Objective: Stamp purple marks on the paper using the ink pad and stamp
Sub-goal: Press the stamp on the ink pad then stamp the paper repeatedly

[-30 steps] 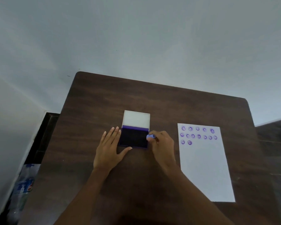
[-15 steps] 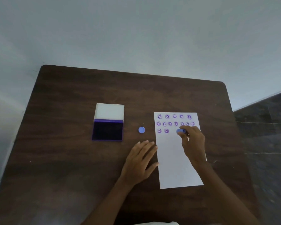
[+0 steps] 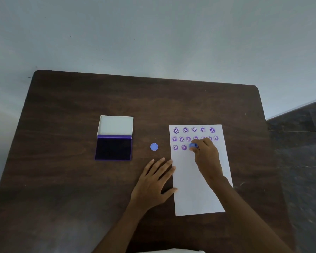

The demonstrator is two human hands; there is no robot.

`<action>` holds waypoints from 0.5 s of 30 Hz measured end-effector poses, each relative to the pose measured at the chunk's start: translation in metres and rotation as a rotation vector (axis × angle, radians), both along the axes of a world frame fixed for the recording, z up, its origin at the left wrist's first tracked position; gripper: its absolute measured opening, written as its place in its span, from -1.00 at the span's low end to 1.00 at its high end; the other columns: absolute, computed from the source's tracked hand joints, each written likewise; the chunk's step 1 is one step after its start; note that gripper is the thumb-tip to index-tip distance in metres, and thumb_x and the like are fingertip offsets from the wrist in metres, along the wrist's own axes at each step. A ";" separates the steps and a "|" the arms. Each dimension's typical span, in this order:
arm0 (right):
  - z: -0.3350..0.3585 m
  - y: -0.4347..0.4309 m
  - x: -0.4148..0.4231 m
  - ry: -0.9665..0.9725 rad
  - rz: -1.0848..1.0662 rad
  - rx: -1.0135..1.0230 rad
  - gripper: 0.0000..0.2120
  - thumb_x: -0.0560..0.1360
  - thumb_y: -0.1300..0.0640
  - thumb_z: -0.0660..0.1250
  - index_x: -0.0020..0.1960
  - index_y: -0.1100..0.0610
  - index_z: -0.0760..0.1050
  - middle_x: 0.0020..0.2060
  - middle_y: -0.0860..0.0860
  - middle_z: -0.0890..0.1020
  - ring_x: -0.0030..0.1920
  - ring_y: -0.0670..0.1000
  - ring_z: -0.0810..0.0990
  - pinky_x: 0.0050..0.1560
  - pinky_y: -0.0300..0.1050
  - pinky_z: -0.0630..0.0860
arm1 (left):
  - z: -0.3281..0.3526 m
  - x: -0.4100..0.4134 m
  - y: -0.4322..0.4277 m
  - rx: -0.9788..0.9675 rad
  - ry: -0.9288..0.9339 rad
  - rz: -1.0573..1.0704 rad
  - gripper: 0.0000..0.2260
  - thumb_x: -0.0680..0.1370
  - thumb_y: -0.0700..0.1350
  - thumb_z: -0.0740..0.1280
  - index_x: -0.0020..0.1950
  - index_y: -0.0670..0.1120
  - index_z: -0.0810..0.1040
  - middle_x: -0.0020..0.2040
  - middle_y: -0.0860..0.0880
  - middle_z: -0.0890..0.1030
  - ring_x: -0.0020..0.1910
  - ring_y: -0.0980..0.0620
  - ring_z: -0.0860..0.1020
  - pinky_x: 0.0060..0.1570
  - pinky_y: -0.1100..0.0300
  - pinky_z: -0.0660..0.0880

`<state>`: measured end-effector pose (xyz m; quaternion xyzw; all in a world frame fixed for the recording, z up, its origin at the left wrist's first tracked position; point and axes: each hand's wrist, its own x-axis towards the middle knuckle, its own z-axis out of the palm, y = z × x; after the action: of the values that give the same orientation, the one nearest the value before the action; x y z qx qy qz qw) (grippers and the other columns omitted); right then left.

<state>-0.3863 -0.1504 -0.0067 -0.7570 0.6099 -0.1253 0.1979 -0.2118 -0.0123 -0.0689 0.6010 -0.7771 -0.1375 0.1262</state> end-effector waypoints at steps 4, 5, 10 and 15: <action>-0.004 -0.002 -0.001 0.010 0.008 0.003 -0.69 0.35 0.25 0.52 0.07 0.25 0.58 0.00 0.15 0.64 -0.04 0.10 0.63 0.08 -0.12 0.52 | 0.002 0.000 0.001 -0.004 -0.005 0.007 -0.40 0.59 0.33 0.18 0.52 0.02 0.37 0.56 0.02 0.32 0.56 -0.01 0.23 0.50 -0.10 0.25; -0.004 -0.002 0.000 0.025 0.026 -0.003 -0.68 0.35 0.25 0.52 0.07 0.25 0.58 0.00 0.14 0.65 -0.05 0.09 0.63 0.07 -0.14 0.52 | 0.002 0.000 0.001 -0.004 -0.002 0.008 -0.40 0.59 0.32 0.19 0.52 0.02 0.37 0.56 0.02 0.32 0.56 -0.01 0.24 0.50 -0.10 0.26; -0.006 -0.003 -0.002 0.169 0.133 -0.037 -0.63 0.34 0.21 0.53 0.12 0.24 0.58 -0.02 0.13 0.65 -0.08 0.10 0.64 0.00 -0.05 0.61 | 0.003 0.000 0.000 -0.005 0.003 0.010 -0.41 0.58 0.32 0.20 0.51 0.02 0.38 0.55 0.02 0.34 0.55 -0.02 0.26 0.49 -0.11 0.28; -0.014 -0.003 -0.010 0.150 0.225 -0.118 -0.62 0.31 0.22 0.55 0.09 0.24 0.56 -0.06 0.14 0.64 -0.08 0.10 0.63 -0.06 -0.04 0.64 | 0.000 -0.002 0.000 -0.014 -0.003 0.021 -0.41 0.59 0.33 0.18 0.51 0.03 0.39 0.55 0.02 0.34 0.55 -0.02 0.26 0.49 -0.10 0.27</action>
<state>-0.3964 -0.1538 -0.0209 -0.8382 0.5260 -0.0810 0.1196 -0.2141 -0.0123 -0.0694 0.6086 -0.7718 -0.1297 0.1307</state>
